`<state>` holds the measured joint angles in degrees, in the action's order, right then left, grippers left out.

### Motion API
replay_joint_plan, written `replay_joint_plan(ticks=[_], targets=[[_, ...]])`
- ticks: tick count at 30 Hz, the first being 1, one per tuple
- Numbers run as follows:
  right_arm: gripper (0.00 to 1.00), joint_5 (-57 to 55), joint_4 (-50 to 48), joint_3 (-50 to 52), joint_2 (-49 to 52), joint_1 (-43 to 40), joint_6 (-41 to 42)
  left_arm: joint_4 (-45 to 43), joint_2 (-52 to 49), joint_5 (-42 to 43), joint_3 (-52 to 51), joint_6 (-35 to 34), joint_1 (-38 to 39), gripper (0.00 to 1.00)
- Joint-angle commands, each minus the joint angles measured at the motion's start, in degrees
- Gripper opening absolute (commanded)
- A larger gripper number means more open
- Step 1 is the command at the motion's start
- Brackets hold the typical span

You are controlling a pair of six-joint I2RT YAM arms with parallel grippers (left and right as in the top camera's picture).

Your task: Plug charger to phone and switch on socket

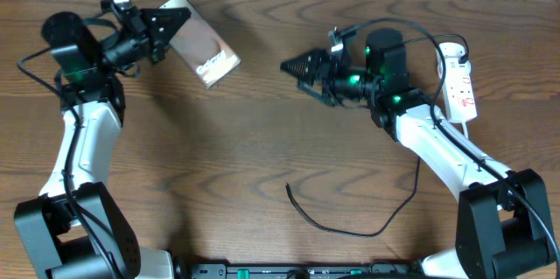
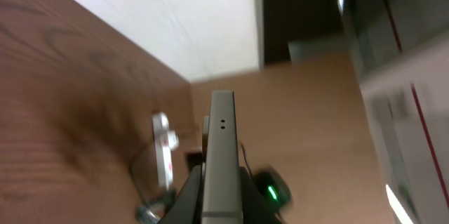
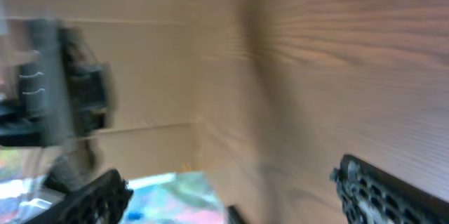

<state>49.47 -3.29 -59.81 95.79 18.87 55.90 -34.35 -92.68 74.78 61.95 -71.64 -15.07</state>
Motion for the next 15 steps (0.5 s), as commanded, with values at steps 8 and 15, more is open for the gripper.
replay_joint_plan(ticks=[8, 15], targets=[[0.9, -17.7, 31.4, 0.0, 0.0, 5.2, -26.2, -3.9, 1.0, 15.3, 1.1, 3.1, -1.0, 0.07], [0.89, -25.3, 41.0, 0.0, 0.0, 12.7, -27.7, -3.9, 1.0, 14.7, 1.1, 5.1, -1.5, 0.07]])
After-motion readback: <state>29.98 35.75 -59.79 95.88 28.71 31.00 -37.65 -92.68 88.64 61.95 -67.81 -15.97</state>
